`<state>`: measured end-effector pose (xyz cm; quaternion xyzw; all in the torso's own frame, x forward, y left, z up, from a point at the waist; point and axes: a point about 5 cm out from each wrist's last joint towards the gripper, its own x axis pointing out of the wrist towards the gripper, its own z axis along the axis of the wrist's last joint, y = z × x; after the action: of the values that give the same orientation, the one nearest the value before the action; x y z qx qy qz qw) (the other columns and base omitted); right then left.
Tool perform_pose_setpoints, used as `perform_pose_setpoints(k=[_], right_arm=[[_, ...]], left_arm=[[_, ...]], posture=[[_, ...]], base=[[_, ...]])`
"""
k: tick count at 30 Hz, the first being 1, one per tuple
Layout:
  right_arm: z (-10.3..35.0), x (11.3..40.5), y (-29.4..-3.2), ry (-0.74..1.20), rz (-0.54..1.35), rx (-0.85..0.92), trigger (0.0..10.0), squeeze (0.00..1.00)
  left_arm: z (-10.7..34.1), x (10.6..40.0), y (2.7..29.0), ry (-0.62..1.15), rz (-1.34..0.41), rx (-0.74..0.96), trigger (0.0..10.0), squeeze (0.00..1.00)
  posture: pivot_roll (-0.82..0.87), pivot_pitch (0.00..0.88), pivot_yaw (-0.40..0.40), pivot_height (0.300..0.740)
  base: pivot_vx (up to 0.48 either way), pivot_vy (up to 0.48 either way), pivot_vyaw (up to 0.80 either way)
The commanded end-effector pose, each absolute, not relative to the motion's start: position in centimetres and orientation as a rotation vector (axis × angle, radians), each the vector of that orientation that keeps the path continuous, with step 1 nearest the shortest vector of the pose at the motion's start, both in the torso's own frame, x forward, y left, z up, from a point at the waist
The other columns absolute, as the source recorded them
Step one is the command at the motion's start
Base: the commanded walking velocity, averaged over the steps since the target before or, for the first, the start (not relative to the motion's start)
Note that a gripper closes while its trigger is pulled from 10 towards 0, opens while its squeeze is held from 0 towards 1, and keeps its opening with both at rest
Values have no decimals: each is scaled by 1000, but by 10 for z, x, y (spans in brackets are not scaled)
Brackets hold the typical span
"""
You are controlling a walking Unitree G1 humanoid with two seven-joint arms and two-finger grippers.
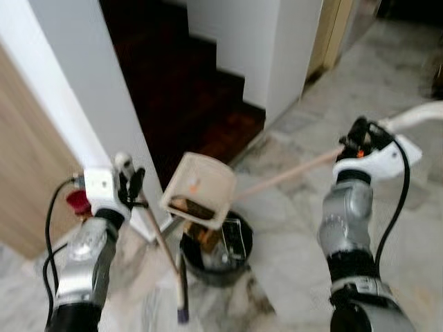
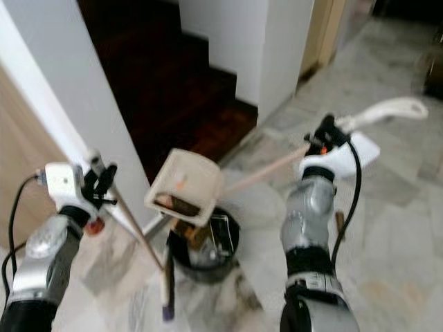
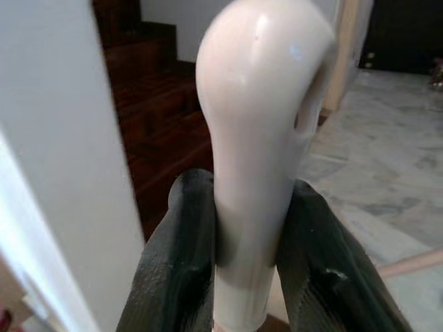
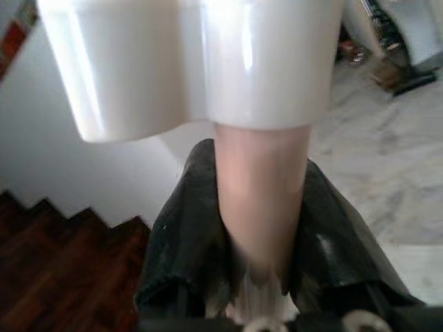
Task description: Sweep floor
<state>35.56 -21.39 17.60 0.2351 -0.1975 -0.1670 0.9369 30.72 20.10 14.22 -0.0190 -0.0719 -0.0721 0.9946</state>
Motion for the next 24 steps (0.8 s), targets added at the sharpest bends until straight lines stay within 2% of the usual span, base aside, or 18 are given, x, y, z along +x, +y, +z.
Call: perform_pose_setpoints(k=[1,11,19,21,24], right_arm=[[195,359,-209,-473,-311,487,10000,0],[197,361,-207,-468,-278,448,10000,0],[217,367,-194,-535,-155,209,10000,0],[229,368,-183,-588,-92,85,10000,0],[234,368,-176,-619,-52,45,10000,0]], left_arm=[[156,308,204,-210,-146,-39,10000,0],[153,306,201,-194,-167,-39,10000,0],[151,306,199,-193,-175,-39,10000,0],[151,306,198,-194,-180,-27,10000,0],[151,306,198,-194,-180,-28,10000,0]], posture=[[105,30,65,740],[103,28,64,740],[98,20,60,740],[97,16,57,740],[96,15,56,740]], base=[[0,0,0],[0,0,0],[0,0,0],[0,0,0],[0,0,0]])
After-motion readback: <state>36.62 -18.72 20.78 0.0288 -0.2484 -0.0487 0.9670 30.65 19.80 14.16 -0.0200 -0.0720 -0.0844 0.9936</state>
